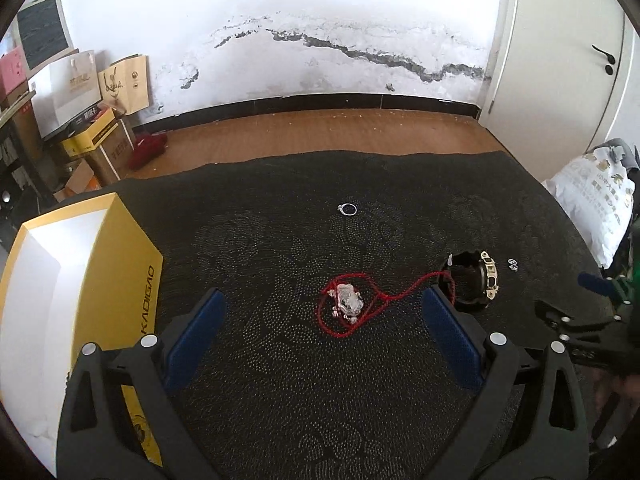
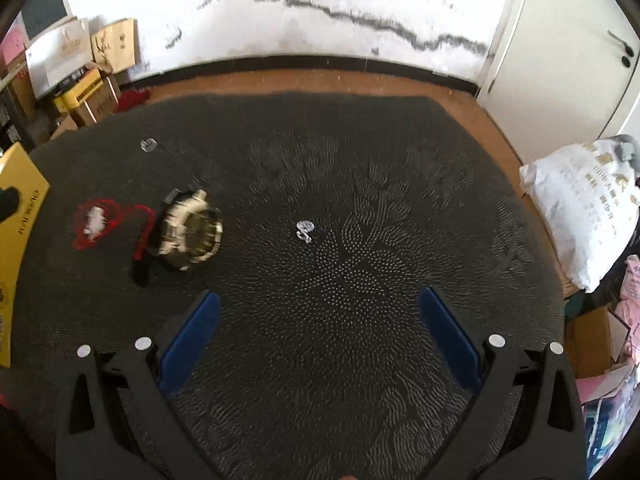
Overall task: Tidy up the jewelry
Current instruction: 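Move both tools back over the rug toward the remaining jewelry, then grasp the silver pendant on red cord with the left tool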
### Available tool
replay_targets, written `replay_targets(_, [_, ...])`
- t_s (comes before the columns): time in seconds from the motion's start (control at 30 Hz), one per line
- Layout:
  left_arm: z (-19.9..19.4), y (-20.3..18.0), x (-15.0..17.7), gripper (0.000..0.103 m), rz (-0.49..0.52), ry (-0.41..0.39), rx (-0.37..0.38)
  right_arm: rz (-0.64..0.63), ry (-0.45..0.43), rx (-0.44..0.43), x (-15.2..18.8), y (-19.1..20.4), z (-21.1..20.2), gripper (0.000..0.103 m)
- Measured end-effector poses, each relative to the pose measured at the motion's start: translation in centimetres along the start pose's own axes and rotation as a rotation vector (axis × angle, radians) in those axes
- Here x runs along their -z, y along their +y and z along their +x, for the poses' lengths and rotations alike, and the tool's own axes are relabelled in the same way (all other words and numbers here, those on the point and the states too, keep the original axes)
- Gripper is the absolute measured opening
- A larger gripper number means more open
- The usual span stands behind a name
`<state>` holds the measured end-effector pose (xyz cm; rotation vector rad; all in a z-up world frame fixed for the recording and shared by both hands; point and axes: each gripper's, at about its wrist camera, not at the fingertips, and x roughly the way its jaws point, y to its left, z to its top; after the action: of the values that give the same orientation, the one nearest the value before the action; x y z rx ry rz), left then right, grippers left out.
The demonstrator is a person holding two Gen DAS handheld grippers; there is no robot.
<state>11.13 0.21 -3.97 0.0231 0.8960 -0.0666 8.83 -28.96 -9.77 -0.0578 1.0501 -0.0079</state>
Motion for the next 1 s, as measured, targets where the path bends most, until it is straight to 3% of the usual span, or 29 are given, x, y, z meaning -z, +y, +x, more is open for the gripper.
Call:
replay_targets(0.27, [1.1,1.1,-0.3,0.096,-0.037,0.022,-0.011,-0.015,0.051,-0.007,-0.3,-0.3,4.9,0.096])
replay_targets(0.5, [1.6,1.5,-0.3,0.096,-0.034,0.035,-0.008,0.014,0.013,-0.053,-1.8,-0.8,6.3,0.095])
replay_targets(0.7, [2.0,2.1,-0.4,0.096,-0.049,0.044,-0.009,-0.016,-0.014,-0.081,-2.5,-0.1,5.8,0.053])
replay_targets(0.77, [2.1,2.3,-0.3,0.096,-0.056,0.046,-0.008,-0.029,-0.019,-0.093,-2.6,0.4,5.6,0.024])
replay_targets(0.83, [2.0,2.3,-0.3,0.096,-0.053,0.046,-0.007,-0.036,-0.017,-0.105,-2.6,0.9,5.5,0.011])
replay_targets(1.0, [1.8,2.3,-0.2,0.096,-0.050,0.043,-0.004,-0.020,-0.006,-0.099,-2.8,1.1,5.3,0.009])
